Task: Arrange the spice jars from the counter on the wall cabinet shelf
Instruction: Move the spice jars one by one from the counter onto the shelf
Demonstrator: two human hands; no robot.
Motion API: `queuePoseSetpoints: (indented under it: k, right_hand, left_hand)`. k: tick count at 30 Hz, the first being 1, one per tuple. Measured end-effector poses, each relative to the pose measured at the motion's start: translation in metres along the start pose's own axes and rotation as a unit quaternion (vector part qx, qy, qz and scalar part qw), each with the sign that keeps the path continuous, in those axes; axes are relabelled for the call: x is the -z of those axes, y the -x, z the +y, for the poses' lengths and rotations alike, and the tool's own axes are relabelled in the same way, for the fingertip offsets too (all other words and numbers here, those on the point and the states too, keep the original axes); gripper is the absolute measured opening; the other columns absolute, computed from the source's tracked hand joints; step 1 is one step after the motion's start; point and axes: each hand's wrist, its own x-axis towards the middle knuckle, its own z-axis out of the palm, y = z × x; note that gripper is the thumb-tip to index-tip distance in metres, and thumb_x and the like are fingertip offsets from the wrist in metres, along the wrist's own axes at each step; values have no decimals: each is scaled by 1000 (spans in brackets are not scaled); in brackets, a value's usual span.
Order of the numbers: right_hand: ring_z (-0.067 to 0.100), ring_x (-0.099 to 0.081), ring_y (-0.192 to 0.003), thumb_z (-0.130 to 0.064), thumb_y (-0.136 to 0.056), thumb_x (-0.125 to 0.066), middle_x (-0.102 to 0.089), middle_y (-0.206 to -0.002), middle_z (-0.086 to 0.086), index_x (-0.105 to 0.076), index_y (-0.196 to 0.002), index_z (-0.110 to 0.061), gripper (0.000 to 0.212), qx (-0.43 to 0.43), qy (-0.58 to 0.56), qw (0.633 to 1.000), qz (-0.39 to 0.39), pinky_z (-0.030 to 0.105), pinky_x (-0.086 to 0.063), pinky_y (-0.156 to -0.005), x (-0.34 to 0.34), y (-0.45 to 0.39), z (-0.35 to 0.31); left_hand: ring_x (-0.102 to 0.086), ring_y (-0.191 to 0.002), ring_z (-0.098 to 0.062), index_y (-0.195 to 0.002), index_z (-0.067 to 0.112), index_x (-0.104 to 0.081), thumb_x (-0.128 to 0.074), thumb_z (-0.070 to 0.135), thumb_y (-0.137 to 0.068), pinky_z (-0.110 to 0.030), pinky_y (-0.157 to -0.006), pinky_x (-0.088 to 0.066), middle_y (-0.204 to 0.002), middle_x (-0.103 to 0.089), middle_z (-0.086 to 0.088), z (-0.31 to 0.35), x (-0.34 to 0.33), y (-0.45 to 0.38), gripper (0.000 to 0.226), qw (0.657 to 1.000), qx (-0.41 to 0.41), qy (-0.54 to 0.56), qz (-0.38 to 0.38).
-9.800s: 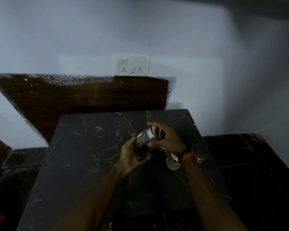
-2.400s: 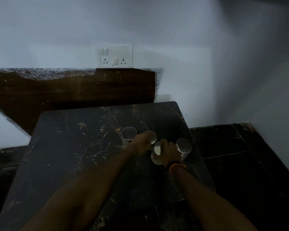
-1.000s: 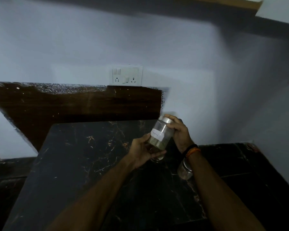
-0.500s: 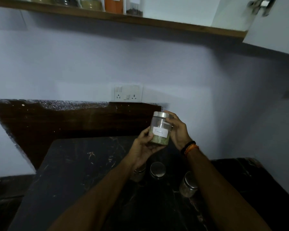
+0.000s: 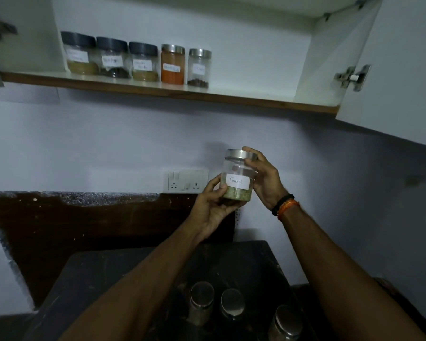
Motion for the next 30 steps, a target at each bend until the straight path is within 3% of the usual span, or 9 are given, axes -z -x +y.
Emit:
queuePoseSetpoints:
  k: [3, 10, 16, 22, 30]
  right_hand:
    - [33, -55, -116, -12, -98, -50, -57, -130, 14, -50, -141, -9, 44, 32, 15, 999, -6, 50, -45, -103, -6, -18, -32]
    - [27, -59, -110, -23, -87, -59, -62, -123, 10, -53, -140, -13, 54, 84, 18, 996, -19, 41, -47, -92, -18, -50, -95]
    - [24, -62, -109, -28, -83, -60, -65, -119, 6, -54, -139, -13, 58, 130, 18, 991, -26, 48, -47, -102, -25, -76, -138]
    - [25, -63, -112, -50, -88, -62, -66, -125, 3, -56, -134, -27, 52, 144, 134, 980, -22, 40, -52, -93, -28, -91, -167]
    - [24, -66, -105, -43, -92, -63, -70, -122, 9, -61, -128, -22, 42, 166, 116, 979, -26, 31, -54, -78, -27, -124, -189]
  left_hand:
    - [-52, -128, -49, -143, 7, -49, -63, 1, -89, -68, -105, -40, -143, -49, -29, 23, -21, -16, 57, 1000, -24, -5, -10]
    - [-53, -125, -51, -140, 5, -53, -67, 3, -86, -67, -103, -43, -141, -49, -30, 68, -70, -45, 56, 996, -76, -36, -33]
    - [-58, -121, -48, -140, 7, -53, -68, 6, -86, -64, -102, -46, -141, -51, -29, 104, -103, -65, 56, 990, -107, -65, -61]
    - [-59, -119, -43, -140, 8, -53, -60, 3, -92, -58, -101, -50, -143, -50, -27, 131, -121, -80, 49, 984, -119, -90, -97]
    - [-61, -121, -43, -142, 12, -49, -64, 0, -89, -55, -105, -48, -132, -62, -25, 166, -128, -111, 56, 965, -119, -169, -161]
